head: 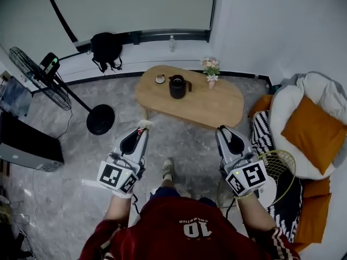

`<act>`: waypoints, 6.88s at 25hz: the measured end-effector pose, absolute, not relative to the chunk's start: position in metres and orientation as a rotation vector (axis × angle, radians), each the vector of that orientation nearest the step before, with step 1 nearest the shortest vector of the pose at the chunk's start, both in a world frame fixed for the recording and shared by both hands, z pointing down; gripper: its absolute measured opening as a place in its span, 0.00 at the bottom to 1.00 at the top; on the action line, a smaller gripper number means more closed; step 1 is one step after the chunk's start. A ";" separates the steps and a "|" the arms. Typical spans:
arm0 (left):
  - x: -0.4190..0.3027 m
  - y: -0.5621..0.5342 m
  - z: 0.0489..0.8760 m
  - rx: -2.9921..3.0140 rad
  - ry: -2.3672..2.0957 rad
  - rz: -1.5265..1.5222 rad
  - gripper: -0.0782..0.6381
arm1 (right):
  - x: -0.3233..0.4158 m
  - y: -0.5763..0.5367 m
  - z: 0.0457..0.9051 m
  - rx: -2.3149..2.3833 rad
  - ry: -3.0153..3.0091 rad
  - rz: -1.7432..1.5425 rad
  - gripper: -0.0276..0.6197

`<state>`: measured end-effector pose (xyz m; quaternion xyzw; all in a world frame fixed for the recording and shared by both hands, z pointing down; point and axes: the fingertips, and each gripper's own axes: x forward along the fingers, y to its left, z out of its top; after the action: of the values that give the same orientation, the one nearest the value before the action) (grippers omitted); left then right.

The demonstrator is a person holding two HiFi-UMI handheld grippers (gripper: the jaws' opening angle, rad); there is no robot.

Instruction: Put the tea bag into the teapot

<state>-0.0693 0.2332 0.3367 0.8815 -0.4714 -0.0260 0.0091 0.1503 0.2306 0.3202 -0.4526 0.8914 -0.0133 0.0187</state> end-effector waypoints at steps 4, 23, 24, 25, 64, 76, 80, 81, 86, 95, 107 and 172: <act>-0.088 0.202 0.339 2.743 -1.458 -0.091 0.17 | 0.130 0.199 0.320 -1.408 2.781 -0.051 0.10; -0.151 0.003 0.345 2.800 -1.273 -0.122 0.17 | 0.043 0.021 0.328 -1.489 2.785 -0.051 0.10; -0.153 -0.004 0.347 2.805 -1.259 -0.122 0.17 | 0.042 0.017 0.329 -1.501 2.782 -0.048 0.10; -0.154 -0.010 0.348 2.811 -1.243 -0.121 0.17 | 0.041 0.013 0.328 -1.515 2.777 -0.043 0.10; -0.141 -0.175 0.417 2.671 -1.237 0.031 0.17 | 0.026 -0.252 0.528 -1.516 2.826 -0.352 0.10; -0.150 -0.212 0.461 2.587 -1.270 0.100 0.17 | 0.011 -0.324 0.693 -1.618 2.997 -0.439 0.10; -0.154 -0.217 0.477 2.539 -1.291 0.118 0.17 | 0.003 -0.344 0.725 -1.615 3.027 -0.477 0.10; -0.155 -0.218 0.481 2.528 -1.295 0.125 0.17 | 0.001 -0.347 0.732 -1.612 3.043 -0.484 0.11; -0.159 -0.220 0.493 2.493 -1.311 0.148 0.17 | -0.011 -0.355 0.753 -1.585 3.091 -0.474 0.11; -0.160 -0.221 0.494 2.488 -1.282 0.121 0.17 | -0.016 -0.356 0.771 -1.578 3.127 -0.498 0.27; -0.168 -0.212 0.486 2.504 -1.308 0.101 0.17 | -0.008 -0.346 0.743 -1.600 3.118 -0.438 0.28; -0.112 -0.089 0.363 2.875 -1.103 -0.109 0.17 | 0.034 -0.063 0.347 -1.509 2.694 -0.045 0.05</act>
<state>-0.1123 -0.0889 0.3631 0.9326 -0.3580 -0.0354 0.0303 0.0342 -0.0626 0.3468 -0.4884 0.8721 -0.0145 0.0266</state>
